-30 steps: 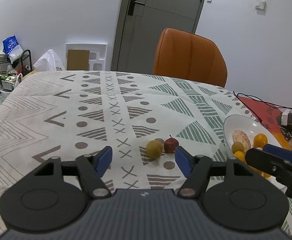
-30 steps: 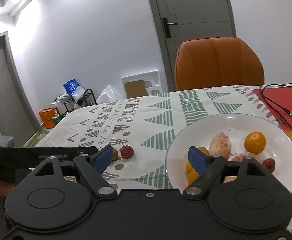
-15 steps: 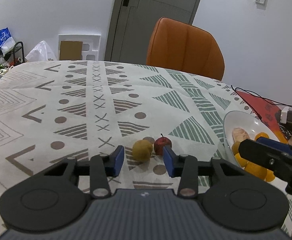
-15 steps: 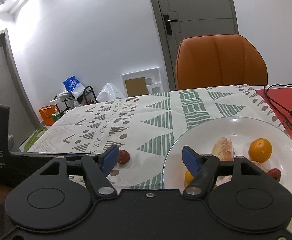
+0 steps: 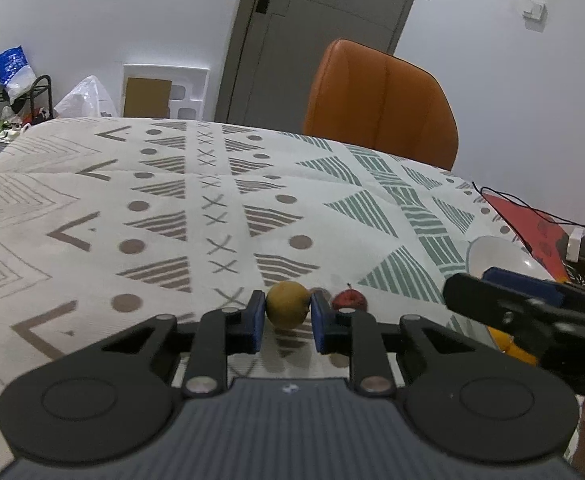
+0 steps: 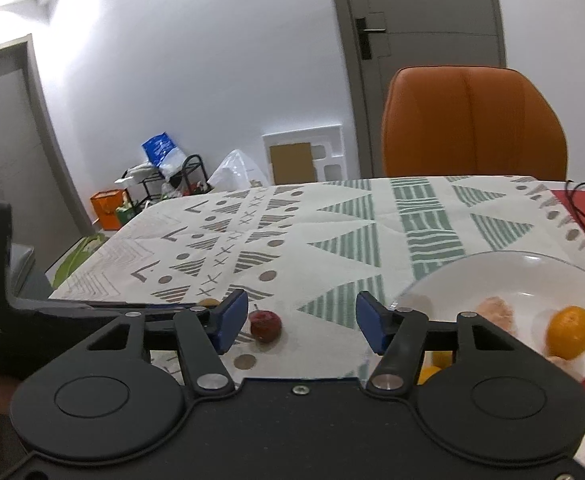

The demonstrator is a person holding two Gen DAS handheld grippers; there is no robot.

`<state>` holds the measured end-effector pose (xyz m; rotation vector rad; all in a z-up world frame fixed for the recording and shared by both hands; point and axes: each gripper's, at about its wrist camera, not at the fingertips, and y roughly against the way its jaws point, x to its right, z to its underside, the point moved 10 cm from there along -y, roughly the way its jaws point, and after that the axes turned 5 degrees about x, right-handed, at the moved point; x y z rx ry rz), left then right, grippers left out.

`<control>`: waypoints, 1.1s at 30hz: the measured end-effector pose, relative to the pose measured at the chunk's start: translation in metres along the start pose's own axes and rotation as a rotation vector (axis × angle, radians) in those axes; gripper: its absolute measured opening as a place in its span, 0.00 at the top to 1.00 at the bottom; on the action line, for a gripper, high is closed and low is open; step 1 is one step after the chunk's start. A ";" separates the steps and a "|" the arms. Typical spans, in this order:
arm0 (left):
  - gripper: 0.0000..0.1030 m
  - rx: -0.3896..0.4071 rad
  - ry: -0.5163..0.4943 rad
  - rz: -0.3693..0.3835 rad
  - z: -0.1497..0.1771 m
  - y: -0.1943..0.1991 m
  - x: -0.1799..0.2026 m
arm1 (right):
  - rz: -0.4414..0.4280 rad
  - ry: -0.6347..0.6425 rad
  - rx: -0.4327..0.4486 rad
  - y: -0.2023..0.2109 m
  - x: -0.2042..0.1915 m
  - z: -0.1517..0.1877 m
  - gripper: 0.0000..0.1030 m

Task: Organize fruits
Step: 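Grasp the red fruit with the right tool while the left tool grasps the small yellow-green fruit, then carry the red fruit to the plate with the right tool while the left tool carries the yellow-green fruit there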

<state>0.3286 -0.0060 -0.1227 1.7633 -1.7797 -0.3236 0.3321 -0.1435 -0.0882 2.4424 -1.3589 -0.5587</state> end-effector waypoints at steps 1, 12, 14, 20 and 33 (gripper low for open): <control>0.78 0.002 0.002 -0.004 -0.001 0.002 -0.003 | -0.006 0.005 -0.007 -0.003 -0.002 0.001 0.43; 0.78 0.026 0.038 -0.047 -0.007 0.015 -0.034 | -0.024 0.061 -0.075 -0.032 -0.022 0.010 0.46; 0.78 0.027 0.045 -0.053 -0.006 0.017 -0.039 | -0.025 0.074 -0.089 -0.037 -0.026 0.013 0.47; 0.78 0.033 0.063 -0.068 -0.006 0.024 -0.053 | -0.001 0.087 -0.126 -0.055 -0.030 0.020 0.55; 0.78 0.042 0.054 -0.041 -0.007 0.034 -0.045 | 0.026 0.099 -0.102 -0.035 -0.036 0.017 0.77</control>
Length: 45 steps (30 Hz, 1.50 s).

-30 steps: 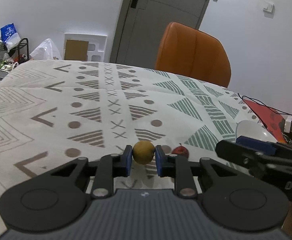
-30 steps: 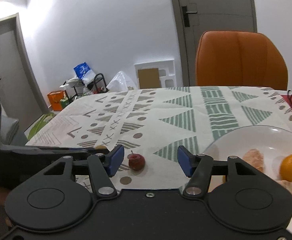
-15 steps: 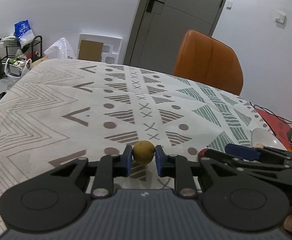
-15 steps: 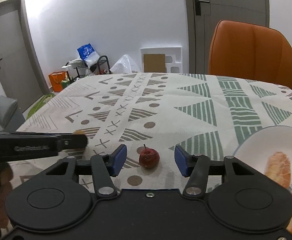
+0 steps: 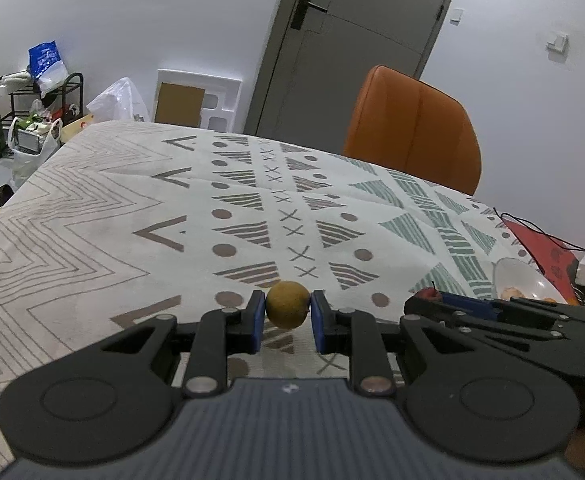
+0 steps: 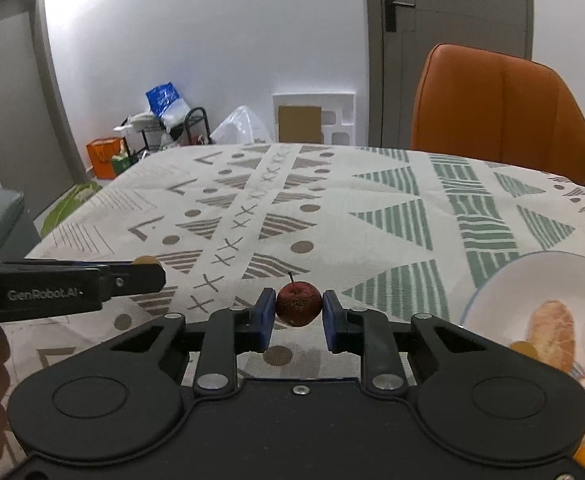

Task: Organize fruits
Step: 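Carry the red fruit to the plate with the right tool while the left tool carries the yellow-green fruit there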

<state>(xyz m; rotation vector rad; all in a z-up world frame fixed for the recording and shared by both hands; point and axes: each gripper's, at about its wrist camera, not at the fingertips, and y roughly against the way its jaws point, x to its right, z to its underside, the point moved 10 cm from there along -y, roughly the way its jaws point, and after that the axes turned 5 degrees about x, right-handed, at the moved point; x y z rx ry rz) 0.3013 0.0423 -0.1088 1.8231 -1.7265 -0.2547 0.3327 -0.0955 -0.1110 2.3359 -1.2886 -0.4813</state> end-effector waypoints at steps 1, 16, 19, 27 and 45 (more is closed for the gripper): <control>0.78 0.003 -0.004 0.004 -0.001 0.001 0.002 | 0.001 -0.004 0.007 0.004 0.001 -0.001 0.77; 0.78 0.029 -0.065 0.066 0.001 0.018 0.054 | 0.053 -0.074 0.107 0.063 0.036 -0.006 0.77; 0.78 0.033 -0.079 0.079 0.001 0.021 0.066 | 0.067 -0.090 0.118 0.075 0.046 -0.002 0.77; 0.78 0.049 -0.110 0.113 0.001 0.028 0.094 | 0.105 -0.131 0.148 0.102 0.074 0.008 0.77; 0.78 0.034 -0.144 0.188 0.017 0.021 0.154 | 0.218 -0.207 0.152 0.143 0.137 0.041 0.77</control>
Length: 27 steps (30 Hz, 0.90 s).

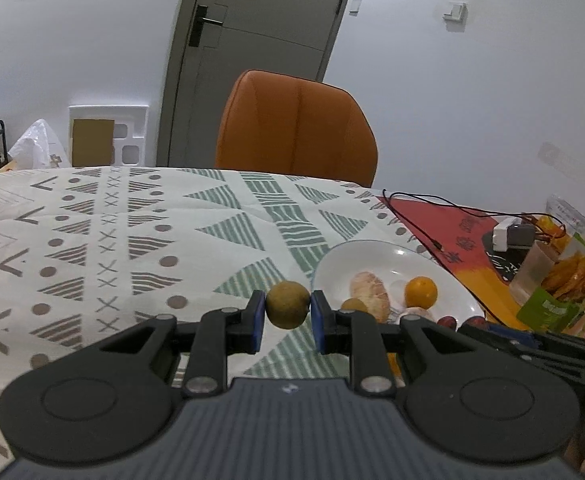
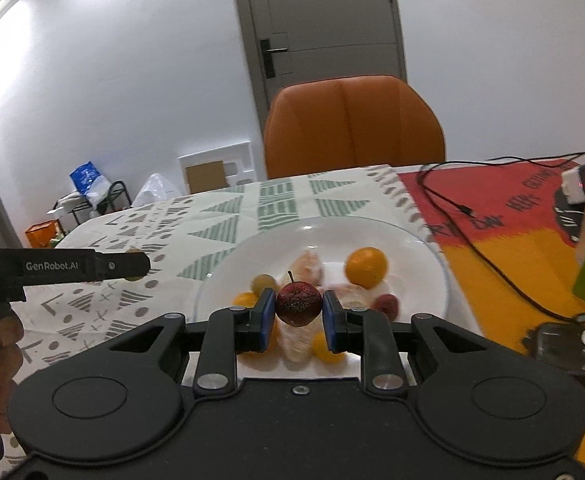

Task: Organize fruits
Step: 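Carry the red fruit to the plate with the right tool while the left tool carries the yellow-green fruit there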

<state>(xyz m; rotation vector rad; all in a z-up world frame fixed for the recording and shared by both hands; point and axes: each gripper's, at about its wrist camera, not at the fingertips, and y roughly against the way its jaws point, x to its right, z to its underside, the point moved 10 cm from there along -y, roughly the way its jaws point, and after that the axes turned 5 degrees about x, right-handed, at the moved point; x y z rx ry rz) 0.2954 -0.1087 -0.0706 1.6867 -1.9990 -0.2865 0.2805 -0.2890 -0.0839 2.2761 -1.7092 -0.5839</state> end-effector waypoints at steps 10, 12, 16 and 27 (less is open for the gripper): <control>0.78 -0.018 -0.024 0.050 0.008 -0.006 0.032 | 0.072 -0.022 0.015 0.005 0.030 0.004 0.71; 0.78 -0.022 -0.028 0.057 0.010 -0.007 0.037 | 0.068 -0.034 0.013 0.007 0.032 0.007 0.71; 0.78 -0.033 -0.038 0.070 0.014 -0.009 0.047 | 0.072 -0.056 0.011 0.012 0.039 0.013 0.70; 0.78 -0.054 -0.076 0.122 0.024 -0.011 0.080 | 0.073 -0.095 0.023 0.027 0.047 0.019 0.65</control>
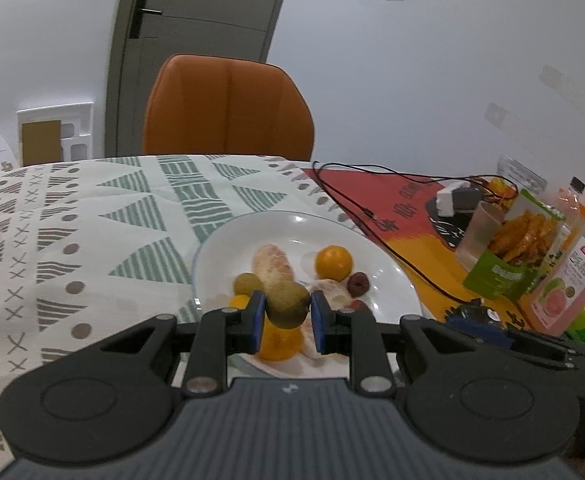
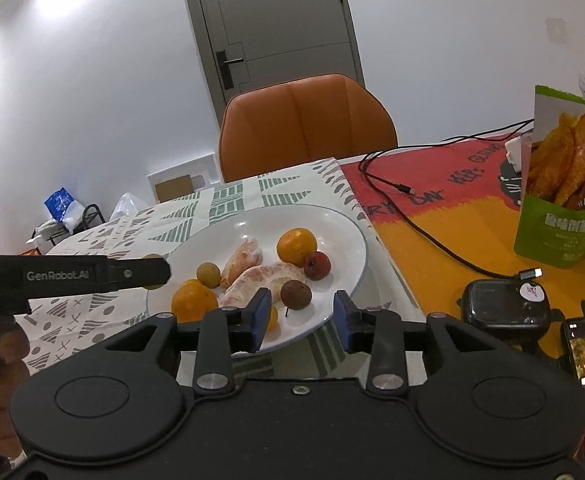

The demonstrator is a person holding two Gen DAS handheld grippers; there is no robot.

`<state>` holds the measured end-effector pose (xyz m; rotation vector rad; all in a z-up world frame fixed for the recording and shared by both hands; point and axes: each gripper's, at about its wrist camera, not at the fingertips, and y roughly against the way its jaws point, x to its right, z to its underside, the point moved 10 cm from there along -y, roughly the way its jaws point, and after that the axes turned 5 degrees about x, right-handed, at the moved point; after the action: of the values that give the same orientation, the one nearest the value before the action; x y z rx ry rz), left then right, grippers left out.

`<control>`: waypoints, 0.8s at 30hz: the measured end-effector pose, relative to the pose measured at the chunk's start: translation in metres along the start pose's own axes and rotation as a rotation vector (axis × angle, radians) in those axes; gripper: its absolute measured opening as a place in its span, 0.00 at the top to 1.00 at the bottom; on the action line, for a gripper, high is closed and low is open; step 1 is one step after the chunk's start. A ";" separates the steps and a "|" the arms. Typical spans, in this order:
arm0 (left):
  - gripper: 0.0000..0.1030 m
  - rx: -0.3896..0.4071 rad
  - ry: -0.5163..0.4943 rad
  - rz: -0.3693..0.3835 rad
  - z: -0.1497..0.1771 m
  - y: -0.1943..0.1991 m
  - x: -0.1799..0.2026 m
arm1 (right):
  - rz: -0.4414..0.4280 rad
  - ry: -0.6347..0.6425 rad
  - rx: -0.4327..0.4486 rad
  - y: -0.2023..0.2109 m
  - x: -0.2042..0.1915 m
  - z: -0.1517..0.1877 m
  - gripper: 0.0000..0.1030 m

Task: Organize fruits
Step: 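Carry the red fruit to the plate with the right tool while the left tool carries the yellow-green fruit there, then open both tools over the plate and lift them away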

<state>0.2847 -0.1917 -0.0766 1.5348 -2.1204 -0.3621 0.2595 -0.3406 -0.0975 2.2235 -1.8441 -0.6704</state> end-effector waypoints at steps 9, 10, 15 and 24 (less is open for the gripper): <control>0.76 0.021 -0.011 -0.007 -0.004 0.007 0.009 | -0.016 -0.021 -0.001 0.006 0.000 0.006 0.62; 0.76 0.020 -0.012 -0.013 -0.004 0.008 0.008 | -0.020 -0.023 0.001 0.007 -0.001 0.006 0.60; 0.75 0.020 -0.012 -0.048 -0.003 0.018 -0.002 | -0.034 -0.028 0.008 0.013 -0.005 0.008 0.59; 0.64 0.020 -0.023 -0.105 0.005 0.040 -0.014 | -0.052 -0.017 0.019 0.029 -0.015 0.010 0.50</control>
<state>0.2533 -0.1654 -0.0648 1.6652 -2.0714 -0.3983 0.2276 -0.3307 -0.0906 2.2924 -1.8134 -0.6852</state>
